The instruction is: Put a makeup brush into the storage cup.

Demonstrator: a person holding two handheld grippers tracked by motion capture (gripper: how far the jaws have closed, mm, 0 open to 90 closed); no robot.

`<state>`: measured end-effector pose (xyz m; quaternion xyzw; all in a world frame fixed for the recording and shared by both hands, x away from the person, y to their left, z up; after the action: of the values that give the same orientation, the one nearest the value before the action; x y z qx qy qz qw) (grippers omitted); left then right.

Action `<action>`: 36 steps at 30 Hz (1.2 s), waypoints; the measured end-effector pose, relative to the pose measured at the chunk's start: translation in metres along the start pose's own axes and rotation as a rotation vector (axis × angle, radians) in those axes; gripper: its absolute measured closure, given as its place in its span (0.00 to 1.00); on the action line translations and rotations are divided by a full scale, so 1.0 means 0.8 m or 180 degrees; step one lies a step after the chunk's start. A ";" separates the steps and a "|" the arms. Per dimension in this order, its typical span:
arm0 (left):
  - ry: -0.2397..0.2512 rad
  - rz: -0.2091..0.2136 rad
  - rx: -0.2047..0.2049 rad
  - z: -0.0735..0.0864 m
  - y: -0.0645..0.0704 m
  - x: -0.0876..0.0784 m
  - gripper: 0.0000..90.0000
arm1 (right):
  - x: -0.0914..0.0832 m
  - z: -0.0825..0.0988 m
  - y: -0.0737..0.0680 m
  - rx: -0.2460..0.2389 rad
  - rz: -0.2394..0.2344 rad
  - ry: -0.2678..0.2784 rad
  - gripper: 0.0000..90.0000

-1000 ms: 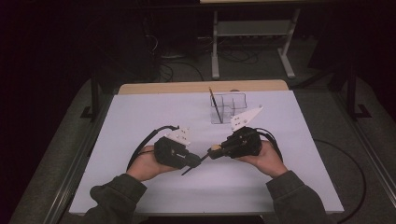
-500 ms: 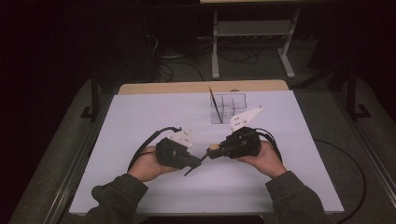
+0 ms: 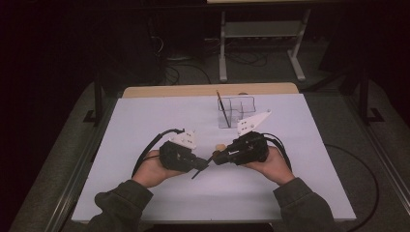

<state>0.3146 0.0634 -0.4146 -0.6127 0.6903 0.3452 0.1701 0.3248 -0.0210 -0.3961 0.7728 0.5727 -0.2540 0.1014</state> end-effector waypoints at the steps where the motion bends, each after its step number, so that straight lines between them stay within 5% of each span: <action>1: 0.0010 0.0004 -0.0010 -0.001 0.000 0.001 0.93 | 0.000 0.000 0.000 0.0000 0.0000 0.0002 0.86; 19: 0.0052 0.0022 -0.0015 -0.006 0.000 0.006 0.93 | 0.003 -0.005 -0.002 -0.0027 0.0038 0.0076 0.91; 36: 0.0085 0.0017 -0.0051 -0.003 -0.001 0.004 0.92 | 0.008 -0.012 -0.003 -0.0100 0.0063 -0.0026 0.92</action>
<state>0.3151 0.0594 -0.4151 -0.6167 0.6915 0.3429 0.1550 0.3269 -0.0105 -0.3909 0.7757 0.5685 -0.2471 0.1184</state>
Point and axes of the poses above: each handheld gripper's, and its own axes: x roughly forward along the jaws, z roughly out of its underside, y roughly to its right, the point moved 10 cm from there along x, roughly forward along the jaws, and after that the axes turned 15 degrees about z, right-handed, at the moved point
